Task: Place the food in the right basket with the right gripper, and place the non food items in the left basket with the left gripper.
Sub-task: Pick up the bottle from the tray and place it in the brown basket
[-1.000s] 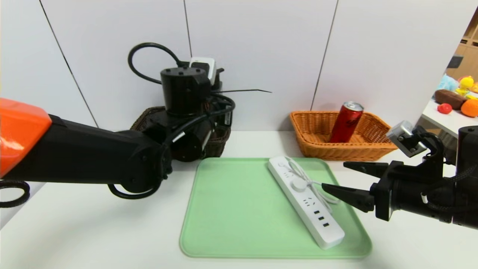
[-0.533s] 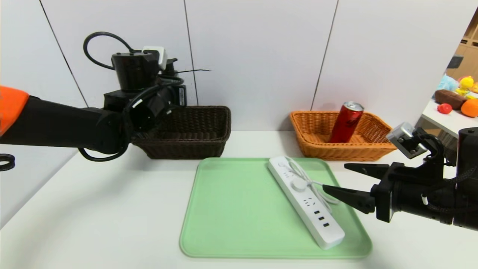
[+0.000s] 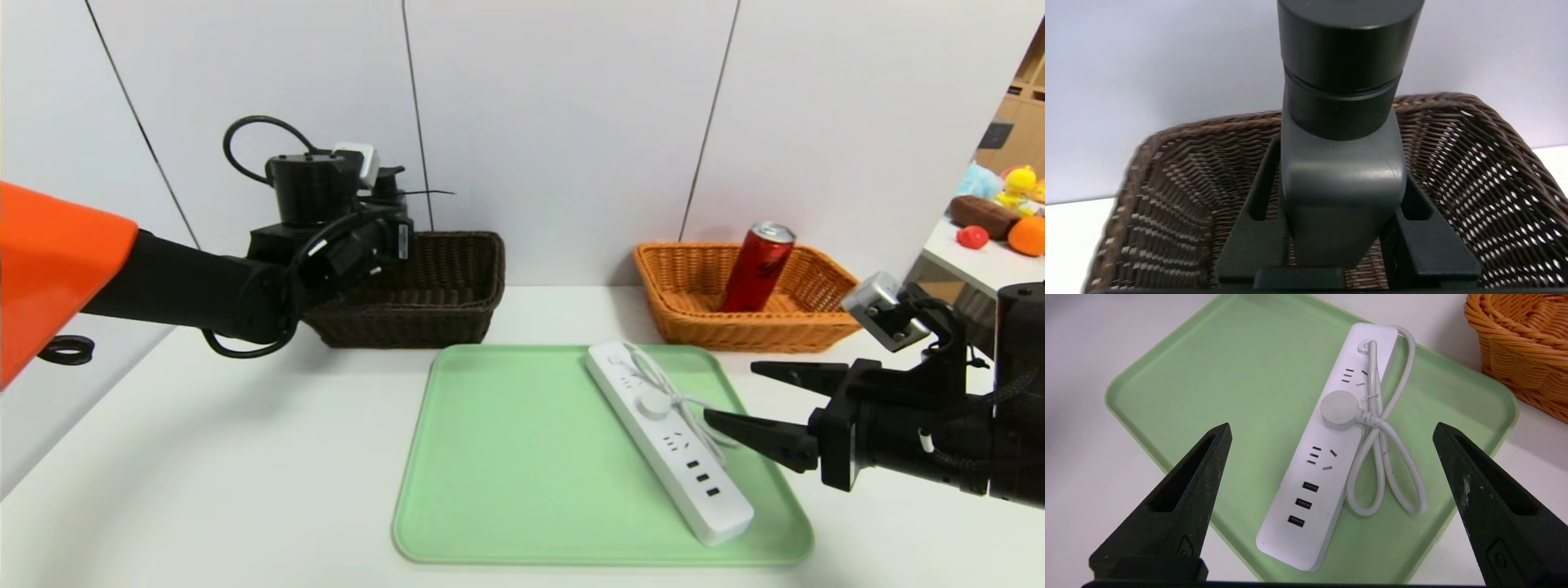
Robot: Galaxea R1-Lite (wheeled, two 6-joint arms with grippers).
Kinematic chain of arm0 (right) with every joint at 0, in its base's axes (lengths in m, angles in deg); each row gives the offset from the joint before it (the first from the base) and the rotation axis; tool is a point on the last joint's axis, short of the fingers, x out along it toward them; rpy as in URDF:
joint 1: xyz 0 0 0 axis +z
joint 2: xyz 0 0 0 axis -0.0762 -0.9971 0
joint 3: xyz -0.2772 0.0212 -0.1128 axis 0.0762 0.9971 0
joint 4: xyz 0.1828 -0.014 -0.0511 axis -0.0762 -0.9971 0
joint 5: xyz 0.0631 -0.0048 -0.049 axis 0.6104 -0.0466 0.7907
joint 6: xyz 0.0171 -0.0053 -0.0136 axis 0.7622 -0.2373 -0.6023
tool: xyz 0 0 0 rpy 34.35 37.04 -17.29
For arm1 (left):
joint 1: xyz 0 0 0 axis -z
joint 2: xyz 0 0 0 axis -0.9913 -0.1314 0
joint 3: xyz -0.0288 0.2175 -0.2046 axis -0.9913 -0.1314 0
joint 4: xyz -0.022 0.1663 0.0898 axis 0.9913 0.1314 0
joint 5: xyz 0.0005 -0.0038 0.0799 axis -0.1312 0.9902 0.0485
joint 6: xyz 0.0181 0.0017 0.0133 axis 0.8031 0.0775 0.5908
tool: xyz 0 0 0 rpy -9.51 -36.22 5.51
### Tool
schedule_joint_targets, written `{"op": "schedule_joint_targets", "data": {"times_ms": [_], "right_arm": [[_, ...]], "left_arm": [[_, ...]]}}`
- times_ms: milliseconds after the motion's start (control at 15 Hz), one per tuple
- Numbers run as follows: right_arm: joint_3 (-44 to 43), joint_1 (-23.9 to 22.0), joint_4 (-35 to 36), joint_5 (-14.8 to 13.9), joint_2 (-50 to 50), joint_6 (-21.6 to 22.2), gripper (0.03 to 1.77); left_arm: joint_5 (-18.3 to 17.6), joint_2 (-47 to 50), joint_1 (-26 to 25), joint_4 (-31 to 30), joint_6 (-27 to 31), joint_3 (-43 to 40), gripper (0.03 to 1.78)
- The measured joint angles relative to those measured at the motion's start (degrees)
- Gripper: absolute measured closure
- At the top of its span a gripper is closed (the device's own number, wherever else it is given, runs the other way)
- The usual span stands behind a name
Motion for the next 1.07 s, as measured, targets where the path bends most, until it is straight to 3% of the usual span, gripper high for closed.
{"op": "schedule_joint_targets", "data": {"times_ms": [400, 1067], "right_arm": [[-0.02, 0.02, -0.09, -0.02, -0.66, -0.02, 0.1], [0.0, 0.06, 0.02, -0.1, -1.79, -0.13, 0.1]], "left_arm": [[-0.26, -5.07, -0.63, -4.79, 0.24, 1.18, 1.21], [-0.26, -9.44, -1.07, -6.53, 0.27, 1.49, 1.21]]}}
